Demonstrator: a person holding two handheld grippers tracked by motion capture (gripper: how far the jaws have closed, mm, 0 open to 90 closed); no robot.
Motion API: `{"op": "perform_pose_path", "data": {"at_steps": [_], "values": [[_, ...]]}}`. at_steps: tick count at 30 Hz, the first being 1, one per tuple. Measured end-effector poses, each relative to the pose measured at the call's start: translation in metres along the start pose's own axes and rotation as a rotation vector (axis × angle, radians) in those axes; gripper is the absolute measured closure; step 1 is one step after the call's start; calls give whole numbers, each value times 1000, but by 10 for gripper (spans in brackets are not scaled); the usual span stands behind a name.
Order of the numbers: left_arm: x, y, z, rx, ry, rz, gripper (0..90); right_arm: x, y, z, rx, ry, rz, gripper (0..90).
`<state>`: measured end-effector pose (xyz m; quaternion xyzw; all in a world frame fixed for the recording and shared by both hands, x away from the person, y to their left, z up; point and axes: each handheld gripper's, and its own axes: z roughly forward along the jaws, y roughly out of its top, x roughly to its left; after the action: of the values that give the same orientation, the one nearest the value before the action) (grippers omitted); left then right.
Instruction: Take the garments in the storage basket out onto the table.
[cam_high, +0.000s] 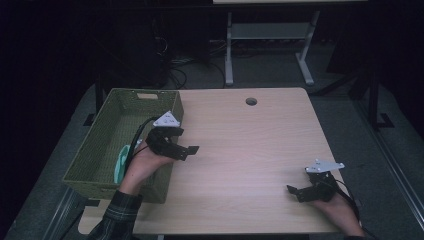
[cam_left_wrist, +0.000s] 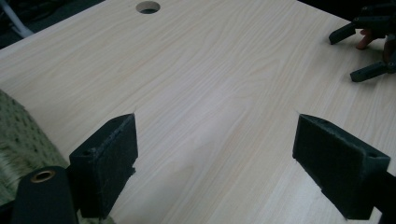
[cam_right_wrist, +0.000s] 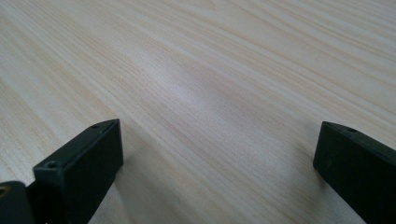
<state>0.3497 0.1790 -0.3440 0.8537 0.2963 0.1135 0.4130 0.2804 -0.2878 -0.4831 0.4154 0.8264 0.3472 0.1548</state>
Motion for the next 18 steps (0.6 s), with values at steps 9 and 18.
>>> {"op": "perform_pose_path", "data": {"at_steps": [9,18], "values": [[10,-5,-14,-10,18,-14,133,0,0,0,0,0,0,12],[16,-8,-21,-9,28,-19,135,0,0,0,0,0,0,12]]}}
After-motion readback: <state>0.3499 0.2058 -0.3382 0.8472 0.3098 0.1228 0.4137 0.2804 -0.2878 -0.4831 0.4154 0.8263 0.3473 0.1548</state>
